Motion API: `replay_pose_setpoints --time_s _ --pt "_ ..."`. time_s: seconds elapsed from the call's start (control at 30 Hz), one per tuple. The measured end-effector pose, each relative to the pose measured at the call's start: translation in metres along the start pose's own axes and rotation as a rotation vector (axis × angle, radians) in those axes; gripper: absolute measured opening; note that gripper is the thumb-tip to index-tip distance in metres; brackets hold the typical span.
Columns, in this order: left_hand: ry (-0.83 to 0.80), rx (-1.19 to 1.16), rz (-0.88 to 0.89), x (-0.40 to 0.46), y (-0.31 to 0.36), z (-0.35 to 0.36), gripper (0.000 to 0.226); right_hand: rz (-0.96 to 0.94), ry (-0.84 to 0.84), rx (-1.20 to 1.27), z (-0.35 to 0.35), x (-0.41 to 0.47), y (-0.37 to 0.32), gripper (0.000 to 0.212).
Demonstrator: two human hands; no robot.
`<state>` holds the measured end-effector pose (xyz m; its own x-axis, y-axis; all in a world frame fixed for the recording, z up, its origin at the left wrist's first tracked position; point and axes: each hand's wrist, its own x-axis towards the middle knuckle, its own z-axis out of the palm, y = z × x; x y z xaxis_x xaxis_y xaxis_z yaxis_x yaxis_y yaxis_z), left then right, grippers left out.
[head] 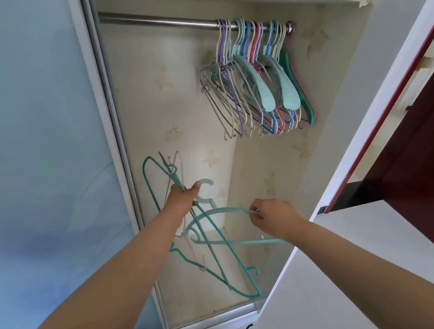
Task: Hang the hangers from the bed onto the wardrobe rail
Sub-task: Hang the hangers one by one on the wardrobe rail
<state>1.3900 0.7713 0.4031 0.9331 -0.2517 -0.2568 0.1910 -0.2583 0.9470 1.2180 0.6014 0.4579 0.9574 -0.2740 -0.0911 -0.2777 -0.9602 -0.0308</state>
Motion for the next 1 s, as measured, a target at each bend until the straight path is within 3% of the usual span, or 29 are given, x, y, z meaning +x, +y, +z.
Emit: replay_pose_setpoints --time_s 0.07,0.17,0.3,0.4,0.53,0.73,0.93,1.0 --pt "-0.008 -0.002 0.042 -0.002 0.0 0.001 0.055 -0.064 0.021 -0.037 -0.008 -0.002 -0.012 0.031" --pt "0.121 -0.095 0.046 -0.002 0.005 -0.002 0.032 -0.136 0.068 -0.117 -0.016 -0.003 -0.016 0.035" --pt "0.176 -0.196 -0.048 0.001 0.023 -0.004 0.017 -0.206 0.05 -0.239 -0.009 -0.01 -0.024 0.047" --pt "0.097 -0.309 -0.211 0.002 0.033 -0.006 0.006 -0.203 -0.044 -0.264 0.001 -0.014 -0.033 0.061" --pt "0.0 -0.382 -0.296 0.002 0.033 -0.013 0.023 -0.094 -0.061 -0.228 -0.007 -0.009 -0.025 0.068" --pt "0.027 -0.327 -0.167 0.002 0.033 -0.026 0.036 0.027 0.159 -0.136 -0.051 0.001 -0.031 0.065" --pt "-0.007 -0.335 0.026 0.0 0.05 -0.028 0.035 0.0 0.543 0.115 -0.13 0.044 -0.058 0.056" --pt "-0.039 -0.355 0.06 -0.002 0.059 -0.026 0.027 0.014 0.598 0.148 -0.159 0.073 -0.063 0.059"
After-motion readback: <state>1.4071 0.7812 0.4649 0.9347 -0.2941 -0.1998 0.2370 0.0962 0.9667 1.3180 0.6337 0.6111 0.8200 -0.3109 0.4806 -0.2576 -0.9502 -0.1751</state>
